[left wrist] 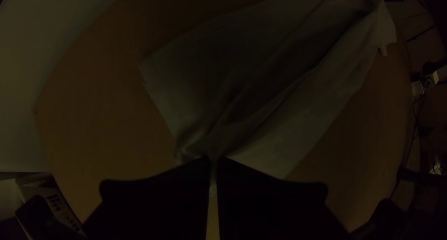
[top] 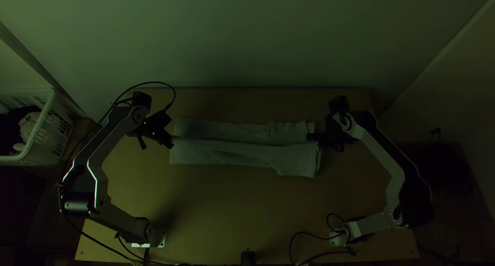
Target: Fold the t-shirt
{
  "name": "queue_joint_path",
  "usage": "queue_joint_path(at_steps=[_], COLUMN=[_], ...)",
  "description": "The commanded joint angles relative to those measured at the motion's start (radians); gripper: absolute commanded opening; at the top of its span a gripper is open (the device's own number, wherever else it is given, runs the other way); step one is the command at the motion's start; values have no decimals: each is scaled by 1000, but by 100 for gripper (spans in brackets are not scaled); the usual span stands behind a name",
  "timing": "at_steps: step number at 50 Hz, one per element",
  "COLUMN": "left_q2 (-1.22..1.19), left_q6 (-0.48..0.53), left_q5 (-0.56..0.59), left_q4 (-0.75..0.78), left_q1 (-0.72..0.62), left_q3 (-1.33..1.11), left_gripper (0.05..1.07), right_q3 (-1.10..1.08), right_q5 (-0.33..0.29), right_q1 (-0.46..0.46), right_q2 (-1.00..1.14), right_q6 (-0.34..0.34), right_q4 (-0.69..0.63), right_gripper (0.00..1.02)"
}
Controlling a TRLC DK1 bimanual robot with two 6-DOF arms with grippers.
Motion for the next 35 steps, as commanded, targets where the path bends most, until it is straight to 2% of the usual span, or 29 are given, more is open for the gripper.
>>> queue_joint_path(at_steps=[1,35], left_q2=[51,361], left_q6=[-21,-70], left_q5=[10,13], left_q4=[3,-12], left_q1=[11,11], left_q3=[67,394], left_gripper=[8,8], right_q3=[66,381], right_q5=[15,15], right_q1=[-17,-66], right_q2=[53,368], right_q6=[-12,-35], right_q4=[4,47], right_gripper=[3,3])
